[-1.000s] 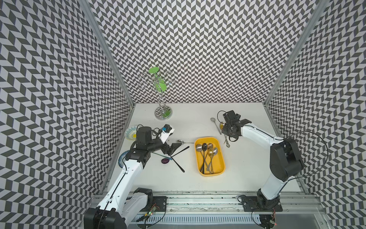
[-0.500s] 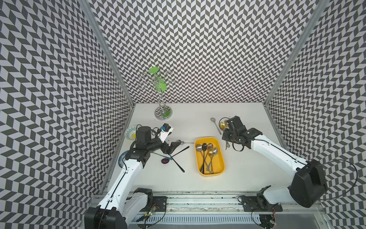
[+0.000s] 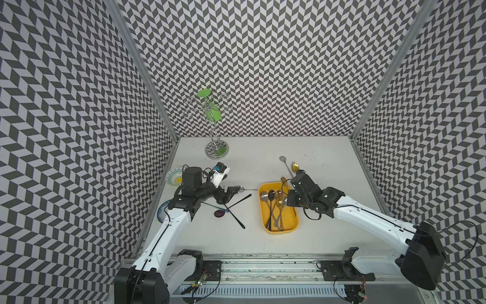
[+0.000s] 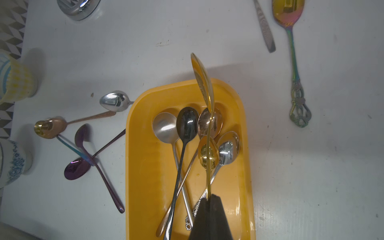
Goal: Put the spoon into the storage box
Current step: Place the spoon in the storage box, then pick up the spoon from the center of the board.
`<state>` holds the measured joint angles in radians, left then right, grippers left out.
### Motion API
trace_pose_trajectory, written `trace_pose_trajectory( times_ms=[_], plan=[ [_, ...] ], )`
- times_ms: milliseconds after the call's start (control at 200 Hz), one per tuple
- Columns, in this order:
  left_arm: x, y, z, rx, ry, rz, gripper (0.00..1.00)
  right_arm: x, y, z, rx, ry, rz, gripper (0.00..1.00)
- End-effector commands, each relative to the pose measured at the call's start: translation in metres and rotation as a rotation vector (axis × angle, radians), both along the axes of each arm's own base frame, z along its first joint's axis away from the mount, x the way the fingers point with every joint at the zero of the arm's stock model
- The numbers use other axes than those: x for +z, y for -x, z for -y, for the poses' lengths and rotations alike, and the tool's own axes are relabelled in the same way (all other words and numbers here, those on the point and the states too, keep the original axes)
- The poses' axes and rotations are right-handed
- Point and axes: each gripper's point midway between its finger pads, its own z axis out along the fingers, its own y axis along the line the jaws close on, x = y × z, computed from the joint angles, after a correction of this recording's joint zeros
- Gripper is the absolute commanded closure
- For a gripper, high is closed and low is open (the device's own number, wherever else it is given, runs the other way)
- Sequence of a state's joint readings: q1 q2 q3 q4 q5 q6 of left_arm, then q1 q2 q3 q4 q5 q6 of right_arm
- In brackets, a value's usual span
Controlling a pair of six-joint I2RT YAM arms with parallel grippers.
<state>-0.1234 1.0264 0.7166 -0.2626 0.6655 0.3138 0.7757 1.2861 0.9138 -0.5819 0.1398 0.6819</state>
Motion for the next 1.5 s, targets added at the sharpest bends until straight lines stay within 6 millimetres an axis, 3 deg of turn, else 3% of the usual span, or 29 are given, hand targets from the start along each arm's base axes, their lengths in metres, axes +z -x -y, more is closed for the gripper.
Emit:
trace_pose_trajectory(
  times_ms=[0, 225, 411, 516, 991, 1332, 1422, 1497],
  plan=[
    [0.009, -0.006, -0.003, 0.02, 0.01, 0.037, 0.06, 0.01, 0.002, -0.02, 0.041, -0.106, 0.048, 1.0],
    [0.009, -0.007, -0.006, 0.035, 0.01, 0.039, 0.06, -0.013, 0.006, -0.017, 0.017, -0.096, 0.012, 1.0],
    [0.008, -0.009, -0.008, 0.043, 0.008, 0.033, 0.06, -0.018, 0.004, -0.016, 0.001, -0.085, 0.007, 1.0],
    [0.005, -0.007, -0.007, 0.035, 0.01, 0.036, 0.06, -0.018, 0.004, -0.019, 0.014, -0.102, 0.014, 0.92],
    [0.002, -0.019, -0.01, 0.095, 0.041, -0.002, 0.04, 0.035, 0.003, -0.003, 0.045, -0.119, 0.198, 0.64],
    [-0.013, -0.03, -0.01, 0.114, 0.049, -0.091, 0.04, 0.097, 0.004, 0.032, 0.021, -0.102, 0.446, 0.43],
    [-0.02, -0.032, -0.01, 0.118, 0.044, -0.108, 0.04, 0.108, 0.006, 0.04, 0.024, -0.094, 0.507, 0.34],
    [-0.025, -0.035, -0.01, 0.12, 0.042, -0.128, 0.04, 0.117, 0.008, 0.047, 0.024, -0.078, 0.545, 0.33]
  ],
)
